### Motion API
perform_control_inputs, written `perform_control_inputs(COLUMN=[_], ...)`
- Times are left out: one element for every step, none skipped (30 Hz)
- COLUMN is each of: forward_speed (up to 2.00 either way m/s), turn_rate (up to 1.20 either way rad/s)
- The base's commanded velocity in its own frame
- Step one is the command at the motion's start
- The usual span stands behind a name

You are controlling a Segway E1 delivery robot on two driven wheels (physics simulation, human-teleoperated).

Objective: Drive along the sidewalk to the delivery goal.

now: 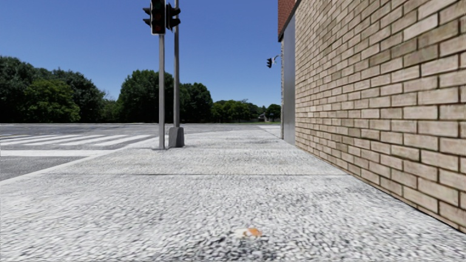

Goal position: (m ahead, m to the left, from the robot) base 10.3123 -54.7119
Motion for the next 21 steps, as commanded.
perform_control_inputs(forward_speed=[2.00,2.00,2.00,2.00,2.00,2.00,2.00,2.00,2.00,2.00,2.00,2.00,2.00,2.00,2.00,2.00,2.00,2.00,2.00,2.00,2.00], turn_rate=[-0.26,-0.26,-0.26,-0.26,-0.26,-0.26,-0.26,-0.14,-0.14,0.00,0.00,0.00,0.00,0.00,0.00,0.00,0.00,0.00,0.00,0.00,0.00])
